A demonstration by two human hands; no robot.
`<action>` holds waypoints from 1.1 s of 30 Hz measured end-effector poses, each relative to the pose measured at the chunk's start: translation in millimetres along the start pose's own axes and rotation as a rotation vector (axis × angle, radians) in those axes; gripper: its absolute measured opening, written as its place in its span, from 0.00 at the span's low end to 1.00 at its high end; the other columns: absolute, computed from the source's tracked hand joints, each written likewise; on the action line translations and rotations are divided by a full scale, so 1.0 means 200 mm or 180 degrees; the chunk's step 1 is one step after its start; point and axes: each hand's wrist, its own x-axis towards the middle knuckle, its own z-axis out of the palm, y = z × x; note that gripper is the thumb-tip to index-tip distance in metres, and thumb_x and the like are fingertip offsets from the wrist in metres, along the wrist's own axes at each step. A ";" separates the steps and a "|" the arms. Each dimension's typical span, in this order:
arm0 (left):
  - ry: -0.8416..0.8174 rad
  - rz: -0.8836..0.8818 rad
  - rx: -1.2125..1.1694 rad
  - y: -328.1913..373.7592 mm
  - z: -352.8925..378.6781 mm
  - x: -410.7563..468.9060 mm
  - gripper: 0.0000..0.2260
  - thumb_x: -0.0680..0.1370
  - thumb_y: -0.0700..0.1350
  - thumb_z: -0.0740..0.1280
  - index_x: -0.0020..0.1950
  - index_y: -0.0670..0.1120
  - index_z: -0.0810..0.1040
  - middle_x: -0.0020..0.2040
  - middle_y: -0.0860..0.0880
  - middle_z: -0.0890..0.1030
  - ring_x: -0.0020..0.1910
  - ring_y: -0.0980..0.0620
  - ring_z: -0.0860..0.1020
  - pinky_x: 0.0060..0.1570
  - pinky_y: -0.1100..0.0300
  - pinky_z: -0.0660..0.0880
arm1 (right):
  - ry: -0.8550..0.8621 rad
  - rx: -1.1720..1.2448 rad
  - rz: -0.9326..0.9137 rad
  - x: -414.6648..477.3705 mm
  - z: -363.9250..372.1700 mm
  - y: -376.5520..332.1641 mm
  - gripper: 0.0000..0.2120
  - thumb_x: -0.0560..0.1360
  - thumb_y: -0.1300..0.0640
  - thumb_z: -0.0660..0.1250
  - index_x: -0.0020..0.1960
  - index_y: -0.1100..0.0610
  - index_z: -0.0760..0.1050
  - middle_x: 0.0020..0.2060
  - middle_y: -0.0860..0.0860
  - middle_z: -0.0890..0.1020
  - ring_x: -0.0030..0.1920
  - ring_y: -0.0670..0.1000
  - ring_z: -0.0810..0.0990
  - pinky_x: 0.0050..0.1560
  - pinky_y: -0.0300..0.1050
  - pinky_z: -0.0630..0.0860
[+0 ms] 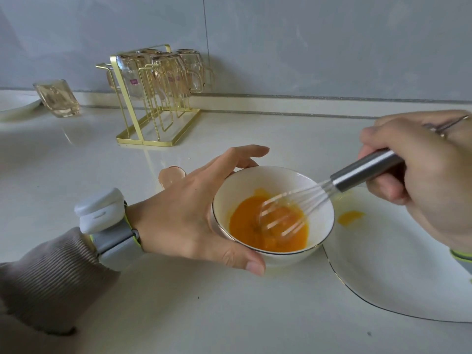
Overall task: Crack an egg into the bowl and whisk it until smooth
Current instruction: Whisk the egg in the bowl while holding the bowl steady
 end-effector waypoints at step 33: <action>-0.0013 -0.0071 0.0098 0.01 -0.01 0.00 0.54 0.57 0.79 0.68 0.78 0.61 0.55 0.70 0.61 0.71 0.67 0.59 0.76 0.61 0.69 0.73 | -0.0025 -0.0042 0.0318 0.02 0.00 0.01 0.18 0.73 0.53 0.65 0.29 0.63 0.73 0.15 0.54 0.67 0.17 0.53 0.63 0.22 0.35 0.61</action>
